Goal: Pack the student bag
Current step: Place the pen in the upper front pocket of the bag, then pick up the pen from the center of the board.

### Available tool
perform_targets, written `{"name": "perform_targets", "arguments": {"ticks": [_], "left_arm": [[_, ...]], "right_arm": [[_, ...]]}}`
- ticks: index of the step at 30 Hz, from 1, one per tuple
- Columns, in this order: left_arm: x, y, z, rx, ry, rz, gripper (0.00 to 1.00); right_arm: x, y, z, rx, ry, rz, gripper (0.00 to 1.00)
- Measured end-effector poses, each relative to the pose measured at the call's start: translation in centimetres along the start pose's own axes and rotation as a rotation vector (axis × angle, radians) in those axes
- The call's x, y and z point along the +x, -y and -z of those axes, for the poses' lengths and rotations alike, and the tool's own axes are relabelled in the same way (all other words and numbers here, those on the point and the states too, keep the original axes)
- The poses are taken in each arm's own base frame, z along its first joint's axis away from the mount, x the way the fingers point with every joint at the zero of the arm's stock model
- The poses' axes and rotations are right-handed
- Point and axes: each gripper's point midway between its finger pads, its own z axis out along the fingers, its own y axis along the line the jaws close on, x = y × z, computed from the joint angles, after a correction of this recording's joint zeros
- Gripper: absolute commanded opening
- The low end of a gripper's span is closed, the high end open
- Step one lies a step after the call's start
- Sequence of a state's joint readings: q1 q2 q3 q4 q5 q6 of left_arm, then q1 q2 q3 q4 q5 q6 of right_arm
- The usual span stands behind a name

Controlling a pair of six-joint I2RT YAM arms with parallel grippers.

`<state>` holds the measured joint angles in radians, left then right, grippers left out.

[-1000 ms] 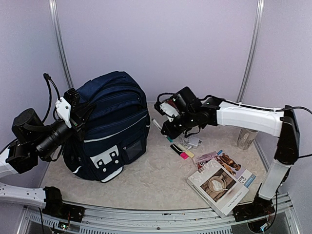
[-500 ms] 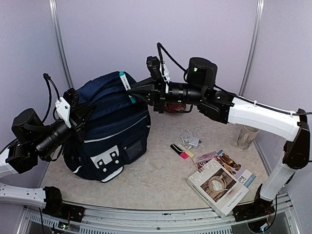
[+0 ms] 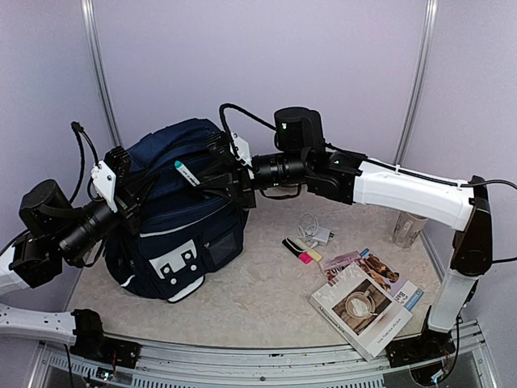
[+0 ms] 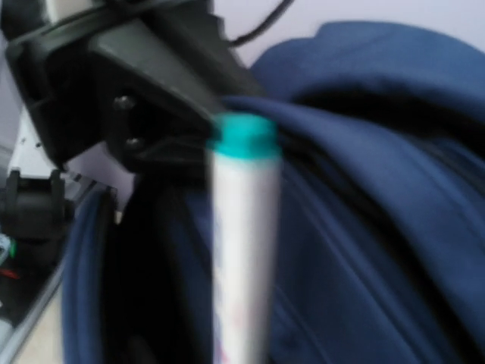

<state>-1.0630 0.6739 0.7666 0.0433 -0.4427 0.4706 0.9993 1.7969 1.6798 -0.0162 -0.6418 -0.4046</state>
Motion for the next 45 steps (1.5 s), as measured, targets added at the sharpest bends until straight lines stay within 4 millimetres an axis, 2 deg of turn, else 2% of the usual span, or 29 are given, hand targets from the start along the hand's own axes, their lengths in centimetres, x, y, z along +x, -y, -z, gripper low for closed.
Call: {"name": "perform_targets", "arguments": {"ticks": [1, 3, 11, 14, 16, 18, 19, 21, 24, 26, 29, 32, 35, 38, 45], "left_arm": [[0.0, 0.0, 0.0, 0.0, 0.0, 0.0, 0.0], [0.0, 0.0, 0.0, 0.001, 0.001, 0.001, 0.0], [0.0, -0.1, -0.1, 0.0, 0.001, 0.002, 0.0], [0.0, -0.1, -0.1, 0.001, 0.001, 0.002, 0.0], [0.0, -0.1, -0.1, 0.0, 0.001, 0.003, 0.0], [0.0, -0.1, -0.1, 0.001, 0.001, 0.003, 0.0], [0.0, -0.1, -0.1, 0.001, 0.001, 0.003, 0.0], [0.0, 0.0, -0.1, 0.004, 0.002, 0.003, 0.0], [0.0, 0.0, -0.1, 0.004, 0.002, 0.002, 0.0], [0.0, 0.0, -0.1, 0.005, 0.003, 0.002, 0.0], [0.0, 0.0, -0.1, 0.005, 0.003, 0.002, 0.0], [0.0, 0.0, -0.1, 0.006, 0.003, 0.002, 0.0], [0.0, 0.0, -0.1, 0.006, 0.003, 0.002, 0.0], [0.0, 0.0, -0.1, 0.006, 0.003, 0.002, 0.0], [0.0, 0.0, -0.1, 0.006, 0.002, 0.002, 0.0]], "right_arm": [[0.1, 0.2, 0.0, 0.009, -0.011, -0.011, 0.43], [0.2, 0.7, 0.2, 0.034, -0.038, -0.015, 0.48], [-0.4, 2.1, 1.1, 0.108, -0.089, -0.075, 0.51], [-0.6, 3.1, 2.3, 0.194, -0.121, -0.135, 0.52], [-0.5, 4.1, 3.7, 0.281, -0.15, -0.195, 0.52], [0.4, 5.2, 5.8, 0.376, -0.183, -0.284, 0.51], [1.2, 5.6, 6.8, 0.418, -0.201, -0.328, 0.5], [4.5, 6.7, 9.7, 0.533, -0.266, -0.446, 0.5], [11.8, 7.0, 13.2, 0.696, -0.437, -0.614, 0.5], [16.2, 5.8, 14.1, 0.737, -0.558, -0.698, 0.52], [22.8, 2.5, 14.3, 0.733, -0.753, -0.817, 0.57], [28.0, -1.0, 15.0, 0.714, -0.931, -0.901, 0.63], [31.5, -3.9, 16.1, 0.697, -1.072, -0.949, 0.56], [33.6, -5.7, 17.2, 0.693, -1.174, -0.967, 0.48], [35.4, -6.6, 18.6, 0.715, -1.256, -0.983, 0.42]]}}
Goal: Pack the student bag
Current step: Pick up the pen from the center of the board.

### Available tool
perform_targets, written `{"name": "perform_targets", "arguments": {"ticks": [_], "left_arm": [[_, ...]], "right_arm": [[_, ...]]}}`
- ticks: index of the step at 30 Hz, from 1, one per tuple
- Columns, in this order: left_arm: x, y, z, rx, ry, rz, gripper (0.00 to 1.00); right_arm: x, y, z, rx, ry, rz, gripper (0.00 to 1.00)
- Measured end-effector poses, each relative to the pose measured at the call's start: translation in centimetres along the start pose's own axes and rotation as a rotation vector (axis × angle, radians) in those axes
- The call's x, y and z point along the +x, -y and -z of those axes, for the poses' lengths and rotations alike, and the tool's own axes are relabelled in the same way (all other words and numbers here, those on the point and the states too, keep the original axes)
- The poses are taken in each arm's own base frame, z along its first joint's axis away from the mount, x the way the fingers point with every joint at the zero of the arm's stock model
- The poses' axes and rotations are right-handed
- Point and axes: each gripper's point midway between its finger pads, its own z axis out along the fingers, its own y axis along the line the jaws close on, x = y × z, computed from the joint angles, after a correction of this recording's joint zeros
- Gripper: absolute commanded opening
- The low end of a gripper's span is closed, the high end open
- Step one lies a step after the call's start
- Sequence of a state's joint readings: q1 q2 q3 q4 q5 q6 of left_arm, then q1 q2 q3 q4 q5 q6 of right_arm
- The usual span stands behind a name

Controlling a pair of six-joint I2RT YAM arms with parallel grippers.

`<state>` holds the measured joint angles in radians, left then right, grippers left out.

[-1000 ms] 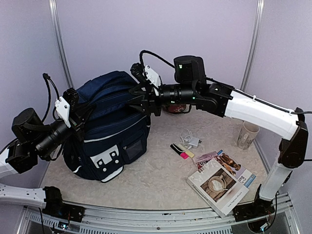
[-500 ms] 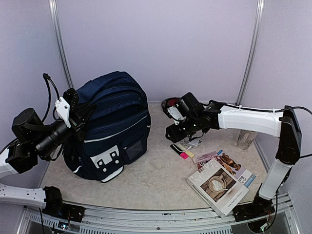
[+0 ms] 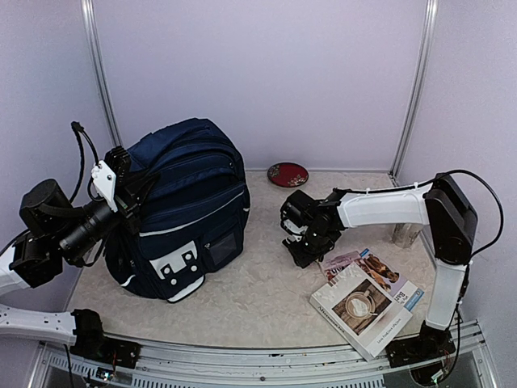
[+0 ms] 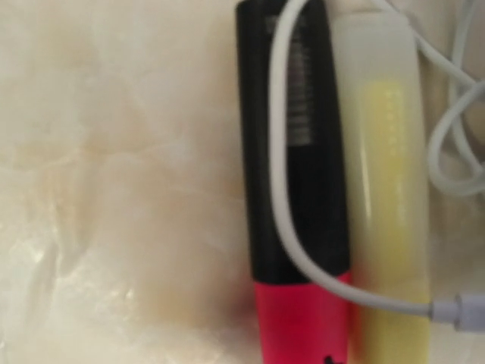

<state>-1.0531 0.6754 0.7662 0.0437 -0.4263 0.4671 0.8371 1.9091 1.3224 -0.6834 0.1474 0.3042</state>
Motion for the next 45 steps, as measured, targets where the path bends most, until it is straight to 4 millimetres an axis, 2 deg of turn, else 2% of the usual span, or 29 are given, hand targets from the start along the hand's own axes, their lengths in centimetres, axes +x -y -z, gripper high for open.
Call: {"name": "perform_targets", "arguments": {"ticks": [8, 18, 20, 22, 24, 28, 33, 36, 39, 40, 42, 45], "left_arm": [[0.0, 0.0, 0.0, 0.0, 0.0, 0.0, 0.0], [0.0, 0.0, 0.0, 0.001, 0.0, 0.0, 0.0], [0.0, 0.0, 0.0, 0.0, -0.001, 0.0, 0.0], [0.0, 0.0, 0.0, 0.0, -0.001, 0.0, 0.0], [0.0, 0.0, 0.0, 0.0, -0.001, 0.0, 0.0], [0.0, 0.0, 0.0, 0.0, -0.001, 0.0, 0.0], [0.0, 0.0, 0.0, 0.0, -0.001, 0.0, 0.0], [0.0, 0.0, 0.0, 0.0, -0.001, 0.0, 0.0], [0.0, 0.0, 0.0, 0.0, -0.001, 0.0, 0.0], [0.0, 0.0, 0.0, 0.0, -0.001, 0.0, 0.0], [0.1, 0.0, -0.1, -0.001, -0.002, -0.001, 0.0], [0.1, 0.0, -0.1, 0.0, -0.001, -0.001, 0.0]], "right_arm": [[0.6, 1.2, -2.0, 0.033, -0.045, 0.0, 0.4], [-2.3, 0.6, -3.0, 0.026, -0.014, 0.042, 0.39], [-3.2, 0.4, -3.2, 0.02, -0.001, 0.053, 0.32], [-3.6, 0.2, -3.4, 0.015, 0.005, 0.061, 0.21], [-3.9, 0.1, -3.4, 0.012, 0.01, 0.069, 0.16], [-4.0, -0.4, -3.3, -0.018, 0.014, 0.09, 0.13], [-3.2, -3.2, -2.0, -0.201, 0.04, 0.141, 0.13], [-2.8, -5.5, 1.5, -0.366, 0.107, 0.185, 0.12], [-3.8, -7.6, 7.2, -0.53, 0.267, 0.239, 0.11], [-4.3, -8.2, 9.9, -0.587, 0.346, 0.261, 0.1], [-5.7, -9.3, 16.6, -0.702, 0.561, 0.32, 0.07], [-7.1, -10.0, 25.4, -0.813, 0.871, 0.416, 0.04]]}}
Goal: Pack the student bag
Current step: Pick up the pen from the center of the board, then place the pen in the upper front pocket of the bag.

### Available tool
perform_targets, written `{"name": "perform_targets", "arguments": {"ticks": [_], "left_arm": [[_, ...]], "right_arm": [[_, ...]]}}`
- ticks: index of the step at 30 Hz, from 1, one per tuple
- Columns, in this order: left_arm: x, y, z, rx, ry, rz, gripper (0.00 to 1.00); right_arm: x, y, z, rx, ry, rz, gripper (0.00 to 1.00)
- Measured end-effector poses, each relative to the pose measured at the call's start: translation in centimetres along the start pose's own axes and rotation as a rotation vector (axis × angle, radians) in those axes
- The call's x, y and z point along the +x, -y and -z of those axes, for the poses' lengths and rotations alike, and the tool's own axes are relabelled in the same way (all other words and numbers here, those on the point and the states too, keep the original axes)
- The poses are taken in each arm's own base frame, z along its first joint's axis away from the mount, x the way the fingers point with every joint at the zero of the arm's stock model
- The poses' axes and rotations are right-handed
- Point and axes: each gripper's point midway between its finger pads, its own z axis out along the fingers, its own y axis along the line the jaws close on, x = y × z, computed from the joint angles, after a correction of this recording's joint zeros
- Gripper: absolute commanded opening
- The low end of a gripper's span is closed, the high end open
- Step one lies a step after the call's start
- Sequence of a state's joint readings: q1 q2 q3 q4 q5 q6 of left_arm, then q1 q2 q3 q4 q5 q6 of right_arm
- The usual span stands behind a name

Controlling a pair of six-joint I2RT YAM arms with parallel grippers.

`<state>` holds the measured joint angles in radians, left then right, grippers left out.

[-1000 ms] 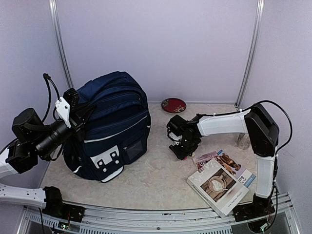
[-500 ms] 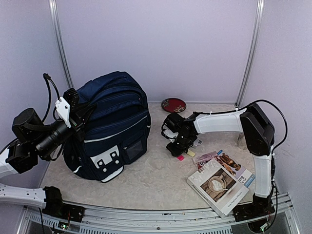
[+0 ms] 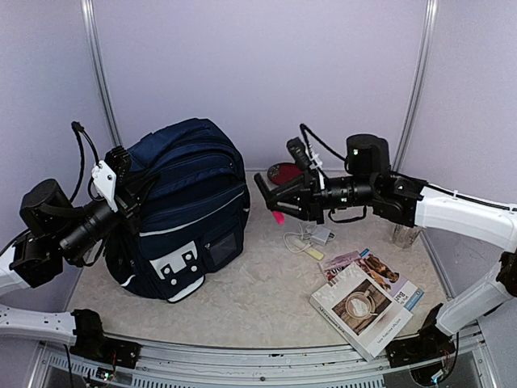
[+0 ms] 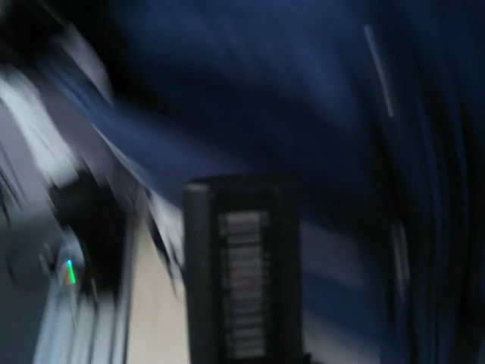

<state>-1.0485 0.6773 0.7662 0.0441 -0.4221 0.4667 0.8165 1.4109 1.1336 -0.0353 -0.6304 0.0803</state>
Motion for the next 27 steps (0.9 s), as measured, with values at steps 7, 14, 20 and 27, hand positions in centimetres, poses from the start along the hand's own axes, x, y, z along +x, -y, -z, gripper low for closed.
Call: {"name": "perform_targets", "arguments": {"ticks": [7, 14, 20, 27], "left_arm": [[0.0, 0.0, 0.0, 0.0, 0.0, 0.004, 0.0], [0.0, -0.1, 0.0, -0.002, 0.0, 0.01, 0.0], [0.0, -0.1, 0.0, -0.002, 0.0, 0.011, 0.0], [0.0, -0.1, 0.0, -0.004, -0.001, 0.013, 0.0]], "right_arm": [[-11.1, -5.7, 0.5, -0.16, 0.365, 0.324, 0.04], [-13.7, -7.5, -6.1, -0.185, 0.365, 0.526, 0.04], [-11.3, -4.6, -9.4, -0.091, 0.215, 0.552, 0.42], [-9.4, -3.1, -9.6, -0.036, 0.094, 0.534, 0.74]]}}
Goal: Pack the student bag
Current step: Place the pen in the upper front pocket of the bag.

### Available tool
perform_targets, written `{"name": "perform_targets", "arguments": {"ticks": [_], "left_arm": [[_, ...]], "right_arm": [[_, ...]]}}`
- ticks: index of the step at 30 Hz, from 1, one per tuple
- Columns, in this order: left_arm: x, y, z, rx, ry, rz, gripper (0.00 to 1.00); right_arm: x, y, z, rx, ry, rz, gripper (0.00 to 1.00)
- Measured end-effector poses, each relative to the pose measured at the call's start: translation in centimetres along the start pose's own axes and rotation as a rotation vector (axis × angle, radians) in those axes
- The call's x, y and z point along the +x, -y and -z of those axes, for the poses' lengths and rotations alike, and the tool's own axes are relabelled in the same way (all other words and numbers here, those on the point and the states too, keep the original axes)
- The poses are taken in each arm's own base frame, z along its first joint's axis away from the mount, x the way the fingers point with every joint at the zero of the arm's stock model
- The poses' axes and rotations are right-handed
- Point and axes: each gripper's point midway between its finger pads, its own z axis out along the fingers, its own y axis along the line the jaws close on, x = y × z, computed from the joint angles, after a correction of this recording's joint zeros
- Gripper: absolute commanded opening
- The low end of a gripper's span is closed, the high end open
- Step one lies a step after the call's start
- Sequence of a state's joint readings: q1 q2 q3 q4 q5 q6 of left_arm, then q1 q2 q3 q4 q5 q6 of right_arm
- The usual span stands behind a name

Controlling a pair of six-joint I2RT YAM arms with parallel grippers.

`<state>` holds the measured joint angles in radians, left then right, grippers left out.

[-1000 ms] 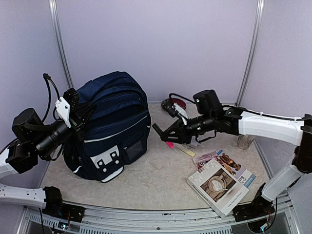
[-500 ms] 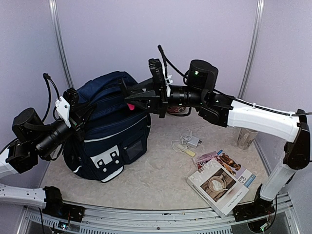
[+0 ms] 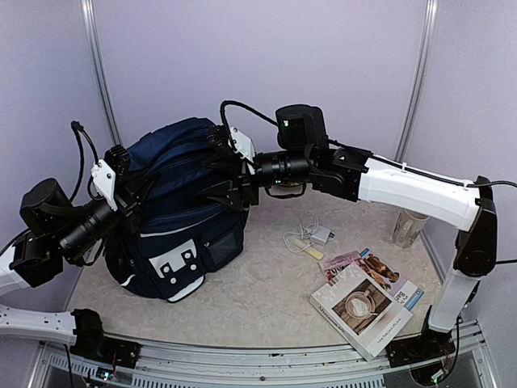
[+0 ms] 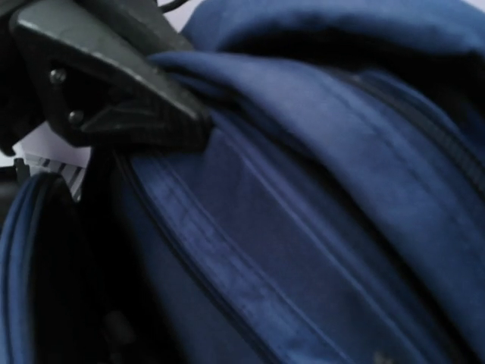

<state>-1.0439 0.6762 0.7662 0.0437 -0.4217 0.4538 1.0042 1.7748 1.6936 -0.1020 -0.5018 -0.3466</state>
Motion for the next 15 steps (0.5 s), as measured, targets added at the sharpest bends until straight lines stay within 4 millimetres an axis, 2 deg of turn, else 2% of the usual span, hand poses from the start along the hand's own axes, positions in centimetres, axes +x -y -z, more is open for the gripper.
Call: {"name": "perform_targets", "arguments": {"ticks": [5, 9, 11, 13, 15], "left_arm": [[0.0, 0.0, 0.0, 0.0, 0.0, 0.001, 0.0], [0.0, 0.0, 0.0, 0.001, 0.0, 0.001, 0.0], [0.0, 0.0, 0.0, 0.001, 0.0, 0.001, 0.0], [0.0, 0.0, 0.0, 0.001, 0.001, 0.001, 0.0], [0.0, 0.1, 0.0, 0.003, 0.002, 0.001, 0.0]], "right_arm": [[-0.5, 0.1, 0.7, 0.015, -0.007, -0.034, 0.76], [-1.8, 1.2, 3.0, 0.089, 0.001, -0.097, 0.74], [-1.9, 3.0, 5.3, 0.176, -0.006, -0.162, 0.73], [-0.9, 5.4, 8.1, 0.274, -0.026, -0.243, 0.7], [2.2, 8.2, 11.5, 0.41, -0.082, -0.363, 0.66]]}}
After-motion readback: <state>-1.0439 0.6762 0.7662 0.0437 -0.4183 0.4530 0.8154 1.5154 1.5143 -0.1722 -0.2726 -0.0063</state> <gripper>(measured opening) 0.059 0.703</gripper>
